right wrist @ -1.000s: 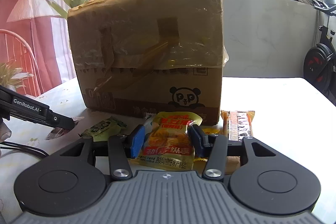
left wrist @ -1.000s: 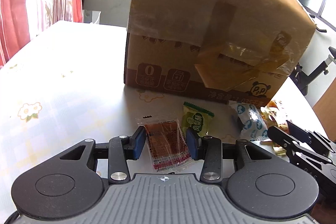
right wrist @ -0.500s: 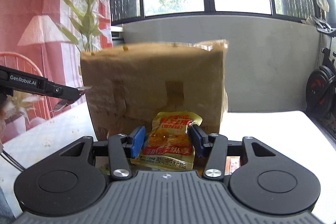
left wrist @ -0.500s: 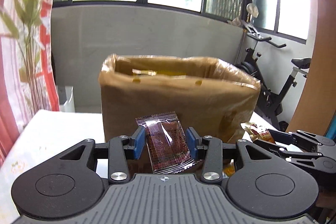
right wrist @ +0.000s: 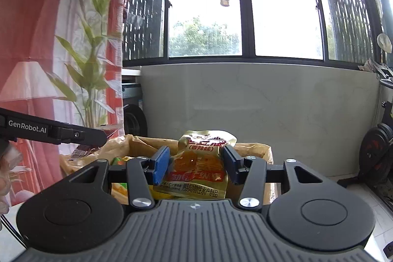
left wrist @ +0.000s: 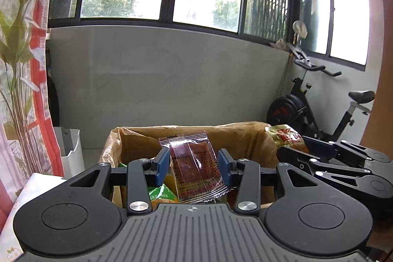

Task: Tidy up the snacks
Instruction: 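Carry both snacks over the box, lower them in and open both tools, then move both tools back to the snacks beside the box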

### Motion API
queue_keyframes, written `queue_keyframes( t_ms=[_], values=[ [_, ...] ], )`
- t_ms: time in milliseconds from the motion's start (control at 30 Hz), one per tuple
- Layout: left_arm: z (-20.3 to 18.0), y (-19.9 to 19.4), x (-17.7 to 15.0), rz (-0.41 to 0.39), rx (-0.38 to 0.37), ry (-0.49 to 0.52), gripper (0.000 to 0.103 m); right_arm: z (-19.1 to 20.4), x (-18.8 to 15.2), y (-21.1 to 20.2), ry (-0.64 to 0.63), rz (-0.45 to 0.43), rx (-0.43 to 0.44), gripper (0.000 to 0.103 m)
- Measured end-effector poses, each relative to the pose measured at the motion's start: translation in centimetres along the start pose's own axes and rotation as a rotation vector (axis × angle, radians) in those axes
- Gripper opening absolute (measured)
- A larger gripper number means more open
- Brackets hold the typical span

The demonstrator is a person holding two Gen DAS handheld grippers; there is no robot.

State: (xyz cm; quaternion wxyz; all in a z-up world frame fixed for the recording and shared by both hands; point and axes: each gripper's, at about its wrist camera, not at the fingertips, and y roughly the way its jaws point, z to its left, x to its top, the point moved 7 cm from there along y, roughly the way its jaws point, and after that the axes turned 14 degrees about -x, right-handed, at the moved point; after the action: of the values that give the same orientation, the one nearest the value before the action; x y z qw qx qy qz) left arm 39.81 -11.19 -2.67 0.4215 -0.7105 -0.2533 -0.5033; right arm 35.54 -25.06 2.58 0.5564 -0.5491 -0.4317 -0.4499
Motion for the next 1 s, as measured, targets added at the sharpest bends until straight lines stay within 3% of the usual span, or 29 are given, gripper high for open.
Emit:
queue_keyframes(
  t_ms=[200,333,367,500,733,1000],
  values=[
    [0.0,3.3,-0.8,0.082,0.012,-0.001,0.048,0.1,-1.2,2.1,-0.051,0.076,-0.036,0.055],
    [0.3,3.0,-1.4,0.083,0.014,-0.005,0.072,-0.4,-1.6,1.8,-0.042,0.098,-0.048,0.059],
    [0.4,2.7,-1.4,0.075,0.016,-0.005,0.073,-0.6,-1.7,1.7,-0.031,0.107,-0.044,0.06],
    [0.9,0.6,-1.9,0.065,0.012,0.012,0.073,-1.5,-2.0,0.2,0.008,0.105,-0.033,0.061],
    [1.5,-4.7,-2.7,0.007,0.03,0.043,0.073,-3.2,-2.1,-3.6,0.0,0.016,-0.005,0.061],
    [2.8,-9.0,-5.7,-0.037,0.058,-0.037,0.072,-5.9,-5.5,-6.8,0.021,0.001,-0.06,0.061]
  ],
)
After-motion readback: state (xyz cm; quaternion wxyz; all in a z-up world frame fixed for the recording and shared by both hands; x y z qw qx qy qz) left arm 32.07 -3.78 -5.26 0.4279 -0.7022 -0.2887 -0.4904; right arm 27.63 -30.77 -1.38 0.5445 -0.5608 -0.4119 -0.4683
